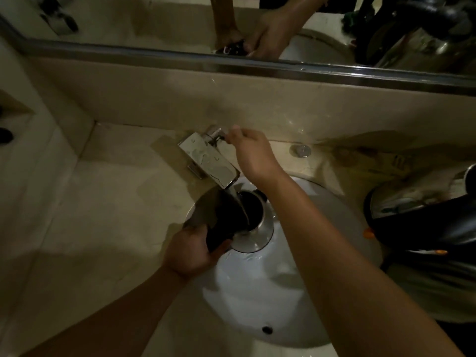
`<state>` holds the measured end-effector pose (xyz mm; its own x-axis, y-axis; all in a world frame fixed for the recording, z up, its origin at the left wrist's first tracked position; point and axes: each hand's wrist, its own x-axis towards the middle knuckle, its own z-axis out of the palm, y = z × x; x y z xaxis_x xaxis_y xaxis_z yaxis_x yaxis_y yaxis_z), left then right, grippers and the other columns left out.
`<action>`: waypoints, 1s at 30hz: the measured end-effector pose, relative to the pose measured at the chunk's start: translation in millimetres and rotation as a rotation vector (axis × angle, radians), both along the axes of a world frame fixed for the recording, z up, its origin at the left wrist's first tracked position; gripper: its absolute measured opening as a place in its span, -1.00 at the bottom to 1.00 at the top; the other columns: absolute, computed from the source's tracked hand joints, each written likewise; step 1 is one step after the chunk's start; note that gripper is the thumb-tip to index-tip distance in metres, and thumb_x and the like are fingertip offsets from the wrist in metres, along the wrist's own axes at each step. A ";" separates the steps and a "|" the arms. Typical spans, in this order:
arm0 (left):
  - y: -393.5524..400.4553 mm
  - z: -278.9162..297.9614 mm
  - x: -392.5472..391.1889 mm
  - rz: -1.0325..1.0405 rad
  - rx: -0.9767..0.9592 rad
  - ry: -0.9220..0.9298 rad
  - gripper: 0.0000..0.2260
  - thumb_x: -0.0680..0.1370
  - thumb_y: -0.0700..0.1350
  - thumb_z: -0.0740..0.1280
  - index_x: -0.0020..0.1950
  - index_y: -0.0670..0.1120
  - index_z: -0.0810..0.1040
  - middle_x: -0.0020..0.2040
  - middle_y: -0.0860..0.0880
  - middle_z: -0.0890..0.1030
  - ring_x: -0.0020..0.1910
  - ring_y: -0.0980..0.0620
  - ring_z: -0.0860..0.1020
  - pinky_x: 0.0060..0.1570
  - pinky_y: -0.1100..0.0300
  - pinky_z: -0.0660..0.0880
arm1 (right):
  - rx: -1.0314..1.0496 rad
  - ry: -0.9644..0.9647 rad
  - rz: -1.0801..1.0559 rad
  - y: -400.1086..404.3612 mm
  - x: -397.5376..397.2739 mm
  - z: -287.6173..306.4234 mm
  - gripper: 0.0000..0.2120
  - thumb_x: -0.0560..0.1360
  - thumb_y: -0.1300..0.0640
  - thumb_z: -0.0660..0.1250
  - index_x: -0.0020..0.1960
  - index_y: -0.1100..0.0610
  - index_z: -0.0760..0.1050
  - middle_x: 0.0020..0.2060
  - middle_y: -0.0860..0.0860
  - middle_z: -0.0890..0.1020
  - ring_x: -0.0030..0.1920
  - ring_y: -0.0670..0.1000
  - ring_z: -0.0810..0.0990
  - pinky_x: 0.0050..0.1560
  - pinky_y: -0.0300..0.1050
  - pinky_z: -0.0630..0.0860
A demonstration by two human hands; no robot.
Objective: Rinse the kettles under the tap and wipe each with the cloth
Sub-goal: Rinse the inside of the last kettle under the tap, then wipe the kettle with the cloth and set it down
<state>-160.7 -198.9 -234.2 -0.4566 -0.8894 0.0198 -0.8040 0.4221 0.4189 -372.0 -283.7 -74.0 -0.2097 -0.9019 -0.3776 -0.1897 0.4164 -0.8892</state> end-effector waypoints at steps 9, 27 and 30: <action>2.6 10.5 -5.6 -0.053 0.037 0.021 -0.42 0.46 0.40 0.24 0.00 -0.11 0.63 -0.12 -0.22 0.69 -0.13 -0.28 0.66 -0.22 0.01 0.61 | -0.258 0.817 0.244 167.2 14.6 -29.1 -0.49 0.64 -0.01 0.18 0.58 0.02 0.37 0.63 0.02 0.30 0.68 0.11 0.13 0.64 0.21 0.09; 18.9 46.8 -32.7 0.266 0.602 0.053 -0.64 0.46 0.08 0.54 0.04 -0.17 0.59 -0.05 -0.24 0.69 -0.04 -0.24 0.65 -0.12 0.04 0.49 | 0.569 0.286 -0.065 279.9 -2.9 8.7 -0.41 0.69 0.03 0.24 0.68 0.07 0.18 0.63 0.07 0.31 0.60 0.12 0.32 0.53 -0.08 0.26; 38.6 52.9 -55.5 0.359 0.807 0.134 -0.28 0.42 0.06 0.56 0.47 -0.08 0.31 0.29 -0.18 0.59 0.23 -0.26 0.57 0.17 -0.04 0.51 | 0.751 0.348 -0.279 330.2 -16.2 5.7 -0.57 0.66 0.03 0.20 0.48 0.16 0.44 0.42 0.17 0.52 0.40 0.20 0.51 0.38 0.02 0.46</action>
